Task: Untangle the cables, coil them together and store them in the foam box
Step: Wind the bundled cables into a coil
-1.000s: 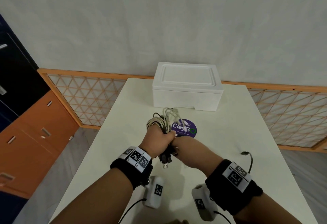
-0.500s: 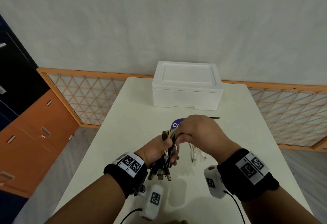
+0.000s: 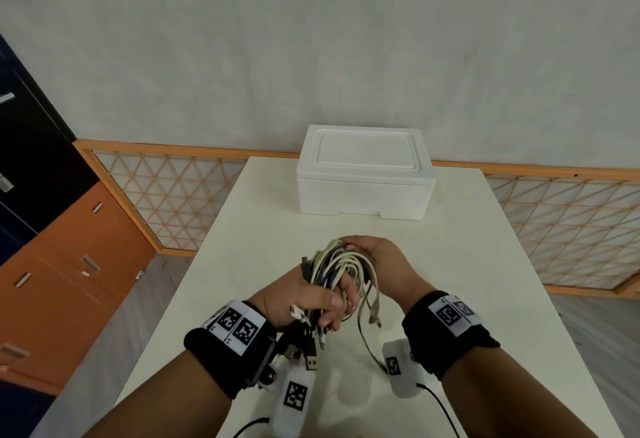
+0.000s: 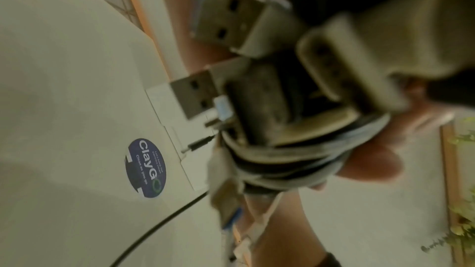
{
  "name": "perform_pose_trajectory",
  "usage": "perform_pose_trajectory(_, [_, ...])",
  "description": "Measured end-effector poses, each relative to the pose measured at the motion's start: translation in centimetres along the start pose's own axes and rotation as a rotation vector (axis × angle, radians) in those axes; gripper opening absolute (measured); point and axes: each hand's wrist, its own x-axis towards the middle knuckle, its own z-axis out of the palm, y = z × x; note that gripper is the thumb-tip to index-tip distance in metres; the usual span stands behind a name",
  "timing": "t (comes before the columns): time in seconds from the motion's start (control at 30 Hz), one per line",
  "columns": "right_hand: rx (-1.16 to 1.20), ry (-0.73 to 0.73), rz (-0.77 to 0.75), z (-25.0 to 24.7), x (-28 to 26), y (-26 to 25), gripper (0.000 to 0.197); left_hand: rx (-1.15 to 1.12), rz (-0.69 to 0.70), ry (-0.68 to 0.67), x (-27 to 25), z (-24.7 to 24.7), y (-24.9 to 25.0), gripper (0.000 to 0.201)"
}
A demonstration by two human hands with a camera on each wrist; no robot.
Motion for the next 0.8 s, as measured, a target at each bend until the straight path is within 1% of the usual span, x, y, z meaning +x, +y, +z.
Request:
perform_pose_trajectory(0.07, [-0.032,-0.049,-0.005,0.9,-0.3,-0.1,0.036,-0.021,0.021,0.018,0.0,0.1,-0.3,0.02])
perform_pose_trajectory(0.1, [-0.129,-0.055,0.002,1.2,-0.7,0.1,0.03,-0.043,0.04,0.05,0.1,0.1,-0.4,0.02])
perform_pose_trajectory(0.13, [-0.18,-0.043,-0.006,1.5,-1.0,0.7,0.024,-0.07,0.064,0.09,0.3,0.0,-0.4,0.019])
perform_pose_trajectory(0.2, [-0.285,-0.001,0.017,2.3,-1.5,2.2,0.031,-0.144,0.105,0.189,0.7,-0.4,-0.3,0.019])
perform_pose_trajectory(0.23, [-0.344,-0.007,0.014,2.7,-1.8,2.7,0.032,-0.205,0.11,0.256,0.9,-0.6,-0.3,0.021])
perform_pose_trajectory(0.27, [-0.454,-0.018,0.005,3.2,-1.9,3.1,0.029,-0.267,0.112,0.314,0.9,-0.9,-0.3,0.026])
perform_pose_trajectory(0.3, [-0.593,-0.044,0.012,3.5,-2.1,2.7,0.027,-0.312,0.112,0.354,1.0,-1.1,-0.4,0.033])
perform_pose_trajectory(0.33, [-0.649,-0.085,-0.01,3.6,-2.4,2.4,0.026,-0.33,0.104,0.382,1.0,-1.2,-0.6,0.04])
perform_pose_trajectory(0.4, [-0.633,-0.211,-0.042,3.9,-2.6,1.7,0.025,-0.354,0.083,0.418,1.1,-0.9,-0.8,0.047])
perform_pose_trajectory(0.43, [-0.652,-0.269,-0.023,3.9,-2.8,1.2,0.023,-0.36,0.077,0.433,1.2,-0.6,-0.8,0.048])
perform_pose_trajectory(0.47, [-0.66,-0.315,-0.039,4.0,-3.1,0.9,0.022,-0.359,0.078,0.452,1.3,-0.5,-0.9,0.048])
perform_pose_trajectory(0.53, [-0.701,-0.363,-0.024,4.0,-3.5,0.1,0.023,-0.338,0.08,0.499,1.6,-0.4,-1.0,0.049])
perform_pose_trajectory(0.57, [-0.721,-0.376,0.007,4.0,-3.7,-0.3,0.024,-0.317,0.082,0.517,1.7,-0.4,-0.9,0.05])
perform_pose_trajectory(0.63, [-0.793,-0.384,-0.004,3.9,-3.9,-1.1,0.023,-0.22,0.061,0.546,1.7,-0.8,-1.0,0.054])
perform_pose_trajectory(0.73, [-0.908,-0.424,-0.127,3.5,-4.1,-2.5,0.019,-0.019,-0.001,0.547,1.5,-1.5,-1.5,0.058])
perform_pose_trajectory(0.77, [-0.917,-0.418,-0.185,3.4,-4.2,-2.7,0.018,0.022,-0.031,0.561,1.4,-1.7,-1.7,0.055])
perform_pose_trajectory(0.8, [-0.905,-0.386,-0.274,3.2,-4.2,-3.0,0.019,0.034,-0.047,0.582,1.3,-1.9,-2.0,0.046])
